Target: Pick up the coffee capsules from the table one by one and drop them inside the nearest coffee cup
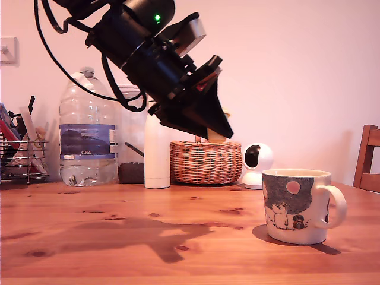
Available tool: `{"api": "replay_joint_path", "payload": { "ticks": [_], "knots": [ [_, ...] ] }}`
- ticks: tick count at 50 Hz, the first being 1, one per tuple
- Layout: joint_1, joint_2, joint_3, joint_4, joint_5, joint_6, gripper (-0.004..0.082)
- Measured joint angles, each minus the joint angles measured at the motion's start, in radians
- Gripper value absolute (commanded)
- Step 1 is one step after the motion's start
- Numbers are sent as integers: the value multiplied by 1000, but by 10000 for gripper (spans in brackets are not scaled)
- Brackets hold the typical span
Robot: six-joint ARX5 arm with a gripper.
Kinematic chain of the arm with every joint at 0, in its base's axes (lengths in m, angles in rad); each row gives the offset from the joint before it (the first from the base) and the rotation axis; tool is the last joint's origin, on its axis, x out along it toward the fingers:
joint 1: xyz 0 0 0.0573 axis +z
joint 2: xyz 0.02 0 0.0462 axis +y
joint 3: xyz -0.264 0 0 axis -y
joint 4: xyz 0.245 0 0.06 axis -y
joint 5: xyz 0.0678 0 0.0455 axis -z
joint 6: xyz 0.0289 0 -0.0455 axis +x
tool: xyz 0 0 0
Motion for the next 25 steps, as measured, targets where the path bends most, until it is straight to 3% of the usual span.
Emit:
{"api": "replay_joint_path", "payload": {
  "ticks": [13,25],
  "knots": [
    [-57,0,92,-54,-3,45,146],
    [-100,0,112,-97,-51,75,146]
  ]
}}
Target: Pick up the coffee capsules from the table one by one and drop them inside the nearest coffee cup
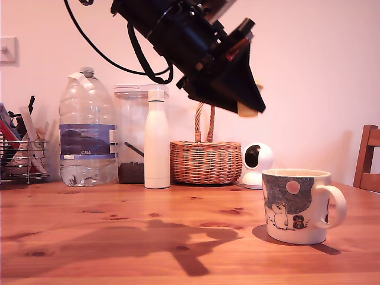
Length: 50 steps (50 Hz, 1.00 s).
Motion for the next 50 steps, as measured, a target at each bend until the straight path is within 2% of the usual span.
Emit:
{"api": "replay_joint_path", "payload": {
  "ticks": [10,21,31,50],
  "knots": [
    [-23,23,55,-65,-39,17,146],
    [-51,135,208,-169,-55,27,146],
    [-79,237,320,-259,-91,40,146],
    [-99,342,445,-347,-113,60,146]
  ]
}}
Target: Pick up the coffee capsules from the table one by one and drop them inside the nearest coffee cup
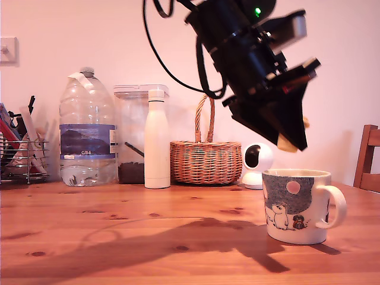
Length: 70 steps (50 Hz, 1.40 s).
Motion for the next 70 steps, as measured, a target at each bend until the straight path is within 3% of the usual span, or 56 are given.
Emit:
{"api": "replay_joint_path", "payload": {
  "ticks": [35,38,45,48,63,70],
  "knots": [
    [-3,41,2,-31,-3,7,158],
    [-3,41,2,-31,-3,7,212],
    [-3,41,2,-29,-3,7,494],
    [-3,41,2,-24,-3,7,533],
    [-3,41,2,-11,0,7,527],
    [-3,41,2,2,15,7,396]
  ]
}}
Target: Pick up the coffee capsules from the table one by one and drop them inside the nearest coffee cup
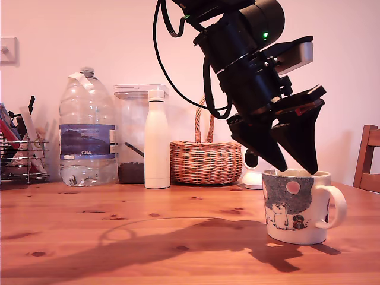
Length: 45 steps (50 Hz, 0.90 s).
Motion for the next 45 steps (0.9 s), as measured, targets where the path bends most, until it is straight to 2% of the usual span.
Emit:
{"api": "replay_joint_path", "payload": {
  "ticks": [7,14,20,28,36,45],
  "knots": [
    [1,0,0,18,28,0,129],
    [6,0,0,48,68,0,-26],
    [16,-7,0,59,101,0,-24],
    [32,-51,0,97,109,0,-24],
    [60,-139,-4,138,148,0,-24],
    [101,-276,-117,239,155,-19,-24]
  ]
}}
